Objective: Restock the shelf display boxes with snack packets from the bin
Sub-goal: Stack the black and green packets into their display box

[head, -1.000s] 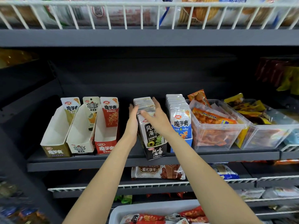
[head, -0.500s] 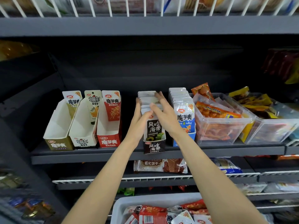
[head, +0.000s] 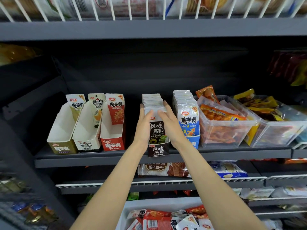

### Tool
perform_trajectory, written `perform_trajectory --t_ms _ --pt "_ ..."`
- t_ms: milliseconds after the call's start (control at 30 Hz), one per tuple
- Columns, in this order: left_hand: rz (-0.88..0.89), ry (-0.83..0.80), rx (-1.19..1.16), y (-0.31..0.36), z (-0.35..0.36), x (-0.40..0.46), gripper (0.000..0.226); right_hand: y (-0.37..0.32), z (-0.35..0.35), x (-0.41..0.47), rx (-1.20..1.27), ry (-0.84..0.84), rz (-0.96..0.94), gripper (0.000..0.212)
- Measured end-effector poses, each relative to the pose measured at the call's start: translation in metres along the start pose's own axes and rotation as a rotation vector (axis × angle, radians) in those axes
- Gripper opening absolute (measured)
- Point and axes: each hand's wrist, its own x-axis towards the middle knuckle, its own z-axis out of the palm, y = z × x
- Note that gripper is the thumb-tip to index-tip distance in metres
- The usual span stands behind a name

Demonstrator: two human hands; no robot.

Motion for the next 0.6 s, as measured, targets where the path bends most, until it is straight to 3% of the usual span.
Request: perform_trajectory --t_ms 167,300,533,600 --pt "0.043 -0.063 0.011 0.004 -0.004 -0.001 0.055 0.000 0.000 -0.006 -0.154 -0.036 -0.096 0.064" --pt "0.034 -0.074 0.088 0.008 -0.011 0.002 0.057 0.004 -0.001 -0.004 -0.221 0.067 -0.113 0.075" --pt "0.172 -0.018 0.376 0.008 -0.012 0.003 0.034 0.004 -0.004 -0.004 -0.566 0.084 -0.277 0.044" --pt "0.231 0.026 0.561 0.010 -0.010 0.004 0.035 0.000 -0.007 0.003 -0.662 0.082 -0.282 0.041"
